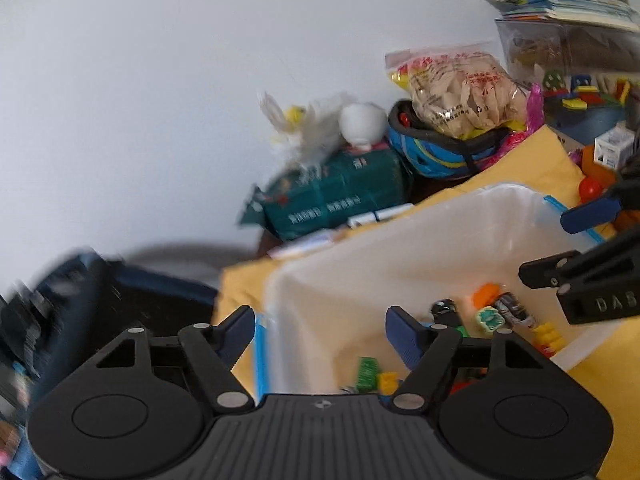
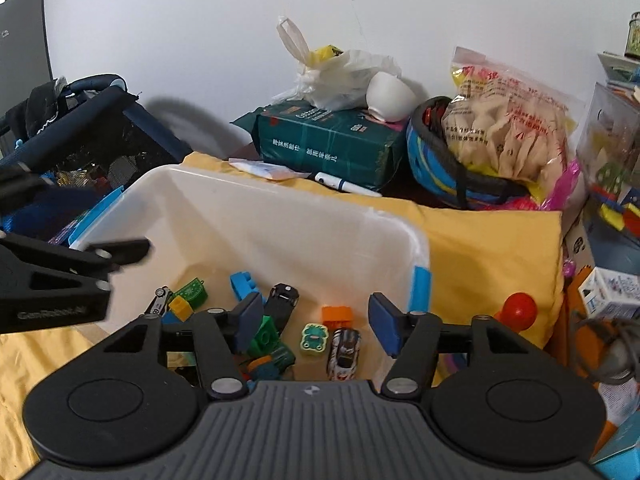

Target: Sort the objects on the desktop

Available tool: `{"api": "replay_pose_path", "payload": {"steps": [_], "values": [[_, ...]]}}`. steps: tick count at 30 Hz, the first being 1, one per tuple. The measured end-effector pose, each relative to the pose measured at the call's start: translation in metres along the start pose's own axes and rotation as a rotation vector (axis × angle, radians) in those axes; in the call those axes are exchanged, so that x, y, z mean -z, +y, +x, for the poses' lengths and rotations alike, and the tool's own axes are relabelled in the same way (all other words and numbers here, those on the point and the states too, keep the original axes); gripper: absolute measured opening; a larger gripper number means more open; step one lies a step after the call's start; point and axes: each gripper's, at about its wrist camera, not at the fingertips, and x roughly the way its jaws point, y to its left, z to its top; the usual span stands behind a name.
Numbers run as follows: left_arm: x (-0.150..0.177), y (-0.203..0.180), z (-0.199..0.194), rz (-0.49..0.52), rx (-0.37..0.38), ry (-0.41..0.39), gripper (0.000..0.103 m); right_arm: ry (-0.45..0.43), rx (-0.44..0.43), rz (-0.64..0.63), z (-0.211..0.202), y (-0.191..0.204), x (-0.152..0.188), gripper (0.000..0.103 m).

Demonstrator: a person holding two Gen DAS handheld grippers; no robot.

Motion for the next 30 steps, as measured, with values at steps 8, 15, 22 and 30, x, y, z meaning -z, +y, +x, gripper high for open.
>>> {"api": "replay_pose_path", "payload": {"steps": [8,15,22,30], "values": [[-0.015,0.011,0.005,-0.115,0.121,0.124,0.082,0.048,-0.015,-0.006,0.002,-0.008,-0.002,0.075],[-0.016,0.013,0.009,-0.122,0.092,0.158,0.082,0.063,-0.027,-0.051,-0.001,-0.002,-0.012,0.091],[-0.021,0.009,0.009,-0.064,0.032,0.175,0.082,0.081,-0.057,-0.061,-0.002,0.003,-0.014,0.093],[-0.022,0.013,0.013,-0.061,0.007,0.217,0.082,0.164,-0.043,-0.061,0.01,0.001,-0.01,0.095]]}}
